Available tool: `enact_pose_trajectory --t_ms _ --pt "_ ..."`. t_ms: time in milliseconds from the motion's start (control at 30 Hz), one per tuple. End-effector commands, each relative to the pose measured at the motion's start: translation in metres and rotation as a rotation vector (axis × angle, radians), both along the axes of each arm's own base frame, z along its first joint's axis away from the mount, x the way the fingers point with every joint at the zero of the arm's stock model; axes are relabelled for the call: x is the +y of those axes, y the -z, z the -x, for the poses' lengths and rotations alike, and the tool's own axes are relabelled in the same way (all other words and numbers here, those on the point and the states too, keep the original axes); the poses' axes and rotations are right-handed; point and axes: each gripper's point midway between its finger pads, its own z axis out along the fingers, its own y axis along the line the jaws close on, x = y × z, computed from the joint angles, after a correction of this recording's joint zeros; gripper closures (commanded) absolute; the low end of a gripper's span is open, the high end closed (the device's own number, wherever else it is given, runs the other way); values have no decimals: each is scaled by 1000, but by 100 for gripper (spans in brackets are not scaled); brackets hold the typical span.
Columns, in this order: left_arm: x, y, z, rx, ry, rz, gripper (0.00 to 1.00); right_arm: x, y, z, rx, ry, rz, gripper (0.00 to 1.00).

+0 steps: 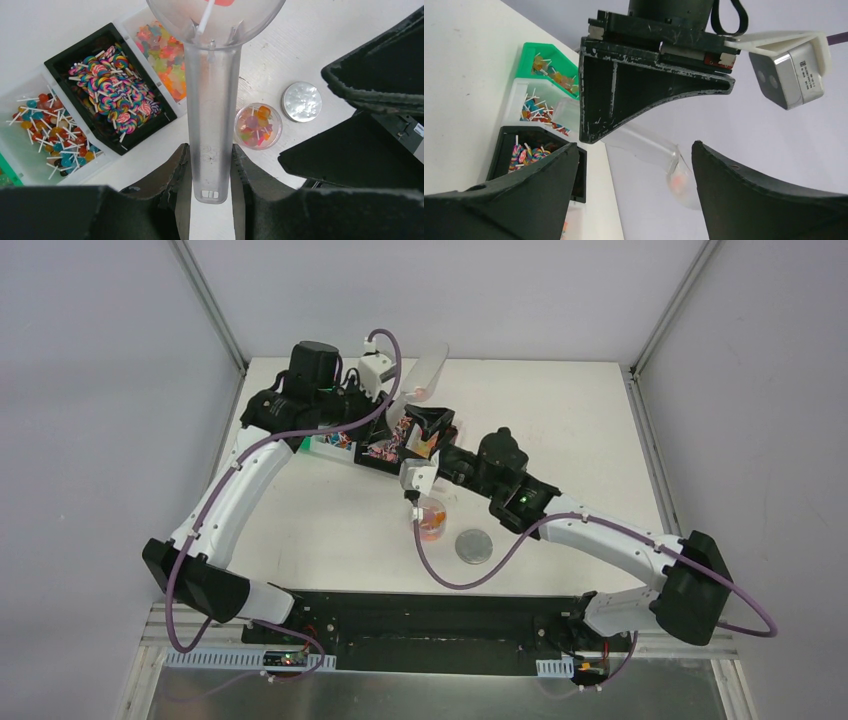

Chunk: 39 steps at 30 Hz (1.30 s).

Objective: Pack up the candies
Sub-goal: Place the fake candies in the packing bottle.

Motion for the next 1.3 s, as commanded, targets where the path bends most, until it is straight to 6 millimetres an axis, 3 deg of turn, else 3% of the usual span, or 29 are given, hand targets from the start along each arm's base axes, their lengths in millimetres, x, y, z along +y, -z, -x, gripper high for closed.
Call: enact_pose_trajectory --t_ms 0,167,400,467,700,867,1267 --pt "11 -3 4 -23 -41 -26 100 -9 -30 12 -40 -38 -35 15" --pt "29 18 5 -51 -70 -164 100 -43 -27 41 40 -54 -103 12" --pt "32 42 26 -155 49 -404 100 -96 -22 86 214 -78 -237 0" --pt "33 48 32 -176 84 -477 100 -115 -32 92 249 -49 -305 0" --pt "61 78 59 -176 201 -810 100 -170 -65 99 254 78 -449 0" --pt "78 90 71 -151 215 -920 100 -206 -77 95 246 191 -555 0" --pt "108 102 92 -89 217 -1122 100 -236 -90 103 218 237 -639 0"
